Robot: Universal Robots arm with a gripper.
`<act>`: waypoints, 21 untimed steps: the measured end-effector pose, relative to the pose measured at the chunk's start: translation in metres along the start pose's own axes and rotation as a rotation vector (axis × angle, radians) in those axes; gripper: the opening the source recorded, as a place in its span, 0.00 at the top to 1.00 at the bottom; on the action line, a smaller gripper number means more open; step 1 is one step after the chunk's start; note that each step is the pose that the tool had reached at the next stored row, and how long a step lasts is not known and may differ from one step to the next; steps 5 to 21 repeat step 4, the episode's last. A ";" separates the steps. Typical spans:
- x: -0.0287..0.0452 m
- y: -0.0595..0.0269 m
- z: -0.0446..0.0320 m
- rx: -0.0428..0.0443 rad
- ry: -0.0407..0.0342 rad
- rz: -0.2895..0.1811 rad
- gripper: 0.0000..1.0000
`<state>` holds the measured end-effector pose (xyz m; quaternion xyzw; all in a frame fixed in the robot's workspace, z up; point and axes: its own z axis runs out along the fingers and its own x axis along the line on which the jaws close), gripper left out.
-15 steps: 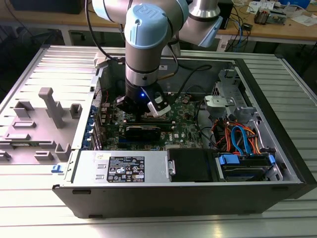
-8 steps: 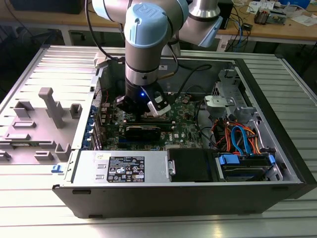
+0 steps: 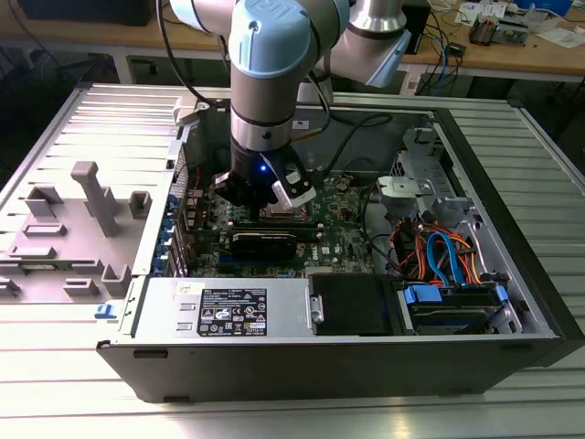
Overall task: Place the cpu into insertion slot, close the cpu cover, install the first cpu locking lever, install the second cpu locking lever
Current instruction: 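Install the second cpu locking lever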
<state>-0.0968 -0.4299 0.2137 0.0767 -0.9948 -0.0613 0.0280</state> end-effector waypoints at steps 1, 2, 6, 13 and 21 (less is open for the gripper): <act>0.0000 0.0000 0.0000 0.0014 0.0002 0.000 0.89; 0.0000 0.0000 0.0000 0.0026 0.0004 0.000 0.89; 0.0000 0.0000 0.0000 0.0031 0.0005 0.000 0.89; 0.0000 0.0000 0.0000 0.0031 0.0005 0.000 0.89; 0.0000 0.0000 0.0000 0.0031 0.0005 0.000 0.89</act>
